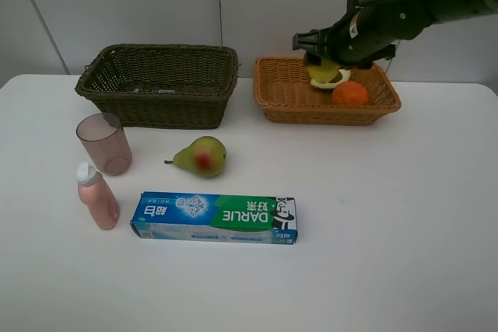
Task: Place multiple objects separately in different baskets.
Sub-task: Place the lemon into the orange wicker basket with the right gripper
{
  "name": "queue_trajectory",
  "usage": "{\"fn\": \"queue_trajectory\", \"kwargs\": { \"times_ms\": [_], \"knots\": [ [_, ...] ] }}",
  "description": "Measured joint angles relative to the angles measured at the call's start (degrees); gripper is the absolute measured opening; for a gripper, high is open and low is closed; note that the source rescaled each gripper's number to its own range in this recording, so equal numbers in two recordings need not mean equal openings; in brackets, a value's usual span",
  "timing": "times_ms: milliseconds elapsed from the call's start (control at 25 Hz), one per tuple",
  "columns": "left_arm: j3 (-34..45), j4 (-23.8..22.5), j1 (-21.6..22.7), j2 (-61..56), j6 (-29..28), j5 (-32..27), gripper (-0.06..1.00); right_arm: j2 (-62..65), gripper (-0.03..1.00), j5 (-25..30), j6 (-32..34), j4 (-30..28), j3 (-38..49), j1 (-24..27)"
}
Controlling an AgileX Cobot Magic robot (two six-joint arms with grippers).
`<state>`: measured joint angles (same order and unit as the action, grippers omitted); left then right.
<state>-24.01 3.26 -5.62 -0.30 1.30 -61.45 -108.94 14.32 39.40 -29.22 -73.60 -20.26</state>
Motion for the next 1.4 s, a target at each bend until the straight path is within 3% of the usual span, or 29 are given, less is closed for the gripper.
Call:
{"fn": "queue_trajectory", "kwargs": {
  "times_ms": [360, 1400],
  "knots": [
    [0.00, 0.00, 0.00, 0.00, 0.00, 0.00, 1.00, -5.49, 0.39, -9.43, -0.05, 0.00, 0.00, 3.81],
    [0.00, 0.00, 0.00, 0.00, 0.00, 0.00, 1.00, -7.78, 0.39, -12.37, -0.05, 0.18, 0.00, 4.48]
  ]
}}
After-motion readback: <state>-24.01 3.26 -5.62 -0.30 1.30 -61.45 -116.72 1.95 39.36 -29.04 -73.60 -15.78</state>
